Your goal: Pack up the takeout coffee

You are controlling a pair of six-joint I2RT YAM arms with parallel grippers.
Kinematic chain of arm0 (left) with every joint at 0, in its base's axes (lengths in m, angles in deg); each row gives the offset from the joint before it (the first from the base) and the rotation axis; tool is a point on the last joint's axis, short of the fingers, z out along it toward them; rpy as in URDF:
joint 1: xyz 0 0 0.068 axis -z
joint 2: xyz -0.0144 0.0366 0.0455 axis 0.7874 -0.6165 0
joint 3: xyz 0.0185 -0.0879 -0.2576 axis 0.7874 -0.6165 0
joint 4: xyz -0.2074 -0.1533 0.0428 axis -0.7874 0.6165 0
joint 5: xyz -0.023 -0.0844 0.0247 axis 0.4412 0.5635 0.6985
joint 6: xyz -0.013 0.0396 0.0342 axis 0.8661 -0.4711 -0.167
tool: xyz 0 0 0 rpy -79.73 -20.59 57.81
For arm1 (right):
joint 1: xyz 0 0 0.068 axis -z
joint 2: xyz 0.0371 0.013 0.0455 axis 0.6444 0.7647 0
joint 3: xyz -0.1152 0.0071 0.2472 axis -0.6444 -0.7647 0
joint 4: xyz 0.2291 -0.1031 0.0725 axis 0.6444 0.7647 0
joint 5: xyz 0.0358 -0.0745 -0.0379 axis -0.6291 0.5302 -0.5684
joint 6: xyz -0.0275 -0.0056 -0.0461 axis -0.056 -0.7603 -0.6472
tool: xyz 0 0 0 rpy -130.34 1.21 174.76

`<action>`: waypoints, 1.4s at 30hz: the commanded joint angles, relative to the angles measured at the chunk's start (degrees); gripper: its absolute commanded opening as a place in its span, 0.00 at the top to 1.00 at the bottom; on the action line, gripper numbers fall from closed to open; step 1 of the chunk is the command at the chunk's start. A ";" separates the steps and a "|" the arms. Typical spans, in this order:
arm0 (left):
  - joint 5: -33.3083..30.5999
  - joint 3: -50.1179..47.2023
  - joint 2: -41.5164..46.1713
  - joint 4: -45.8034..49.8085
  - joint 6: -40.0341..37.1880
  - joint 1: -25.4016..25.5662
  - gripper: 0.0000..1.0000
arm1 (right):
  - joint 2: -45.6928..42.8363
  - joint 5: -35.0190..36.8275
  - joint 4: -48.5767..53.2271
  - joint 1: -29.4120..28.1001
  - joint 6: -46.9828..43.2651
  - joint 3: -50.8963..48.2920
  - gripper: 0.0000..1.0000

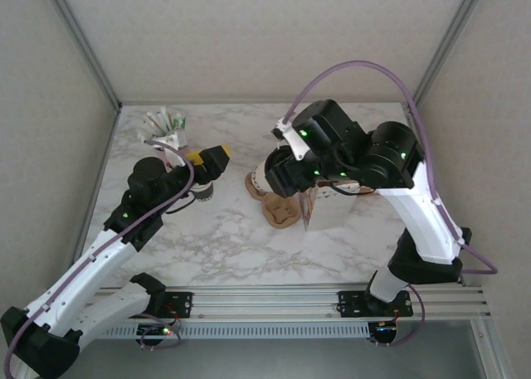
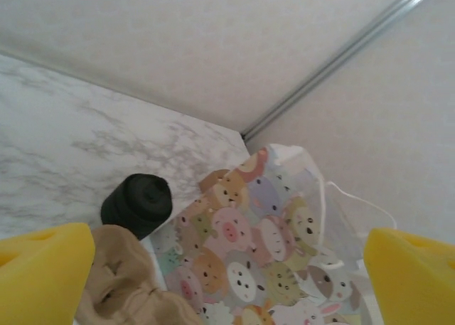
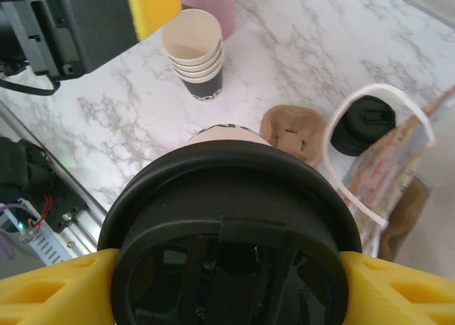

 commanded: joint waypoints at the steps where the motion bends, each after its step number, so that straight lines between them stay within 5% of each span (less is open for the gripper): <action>1: -1.48 3.52 -2.14 -4.39 -1.58 2.47 0.04 | -3.73 3.03 1.24 1.76 1.25 -1.69 0.25; 15: 0.24 16.15 -18.22 -4.31 -6.83 11.51 0.06 | -11.90 4.21 2.81 12.18 0.93 -5.77 0.24; 23: 4.49 24.61 -28.14 1.74 -9.66 12.93 0.19 | -7.44 4.85 7.47 19.35 1.98 -4.24 0.24; 37: 7.14 24.87 -29.81 4.32 -12.44 12.97 0.52 | -0.77 6.42 11.71 23.93 5.79 -10.71 0.25; 42: 7.69 24.57 -29.80 4.28 -12.99 12.95 0.53 | 0.69 5.61 11.98 24.05 6.36 -13.24 0.25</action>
